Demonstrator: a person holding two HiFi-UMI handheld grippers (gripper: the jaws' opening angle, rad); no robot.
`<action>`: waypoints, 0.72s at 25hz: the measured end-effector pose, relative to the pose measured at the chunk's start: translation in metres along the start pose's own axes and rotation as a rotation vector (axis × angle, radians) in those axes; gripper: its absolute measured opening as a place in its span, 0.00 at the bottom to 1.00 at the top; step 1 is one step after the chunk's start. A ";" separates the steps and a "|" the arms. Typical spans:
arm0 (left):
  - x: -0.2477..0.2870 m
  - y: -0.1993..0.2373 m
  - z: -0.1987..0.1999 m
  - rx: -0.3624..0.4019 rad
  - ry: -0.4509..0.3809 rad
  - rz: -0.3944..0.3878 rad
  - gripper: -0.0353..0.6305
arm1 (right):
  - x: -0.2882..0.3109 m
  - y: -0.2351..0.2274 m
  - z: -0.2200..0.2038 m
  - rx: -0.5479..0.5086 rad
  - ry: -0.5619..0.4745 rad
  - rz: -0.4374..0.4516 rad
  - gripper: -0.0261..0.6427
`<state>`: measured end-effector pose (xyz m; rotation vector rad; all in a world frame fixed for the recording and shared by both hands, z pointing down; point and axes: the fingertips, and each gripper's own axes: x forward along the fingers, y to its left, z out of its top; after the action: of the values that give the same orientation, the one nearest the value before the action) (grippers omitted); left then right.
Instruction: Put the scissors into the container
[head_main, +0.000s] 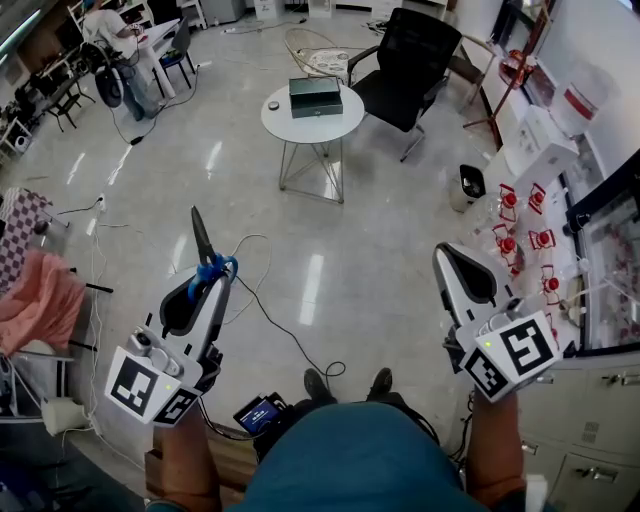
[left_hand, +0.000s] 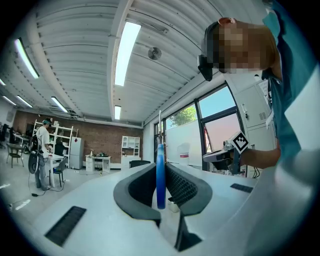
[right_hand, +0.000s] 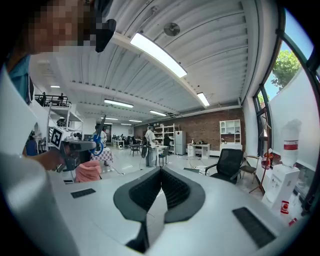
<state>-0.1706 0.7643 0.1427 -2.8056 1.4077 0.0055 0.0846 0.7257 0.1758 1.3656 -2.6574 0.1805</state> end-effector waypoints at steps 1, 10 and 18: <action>0.000 -0.002 -0.005 0.001 -0.001 -0.001 0.15 | -0.001 0.000 -0.005 -0.002 -0.002 -0.001 0.10; -0.017 0.046 0.005 -0.010 0.000 -0.031 0.15 | 0.029 0.034 0.019 0.021 -0.030 -0.051 0.10; -0.010 0.059 -0.005 -0.016 0.002 -0.058 0.15 | 0.046 0.038 0.019 0.008 -0.040 -0.061 0.10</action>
<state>-0.2242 0.7374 0.1473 -2.8589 1.3317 0.0133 0.0259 0.7080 0.1637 1.4658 -2.6459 0.1587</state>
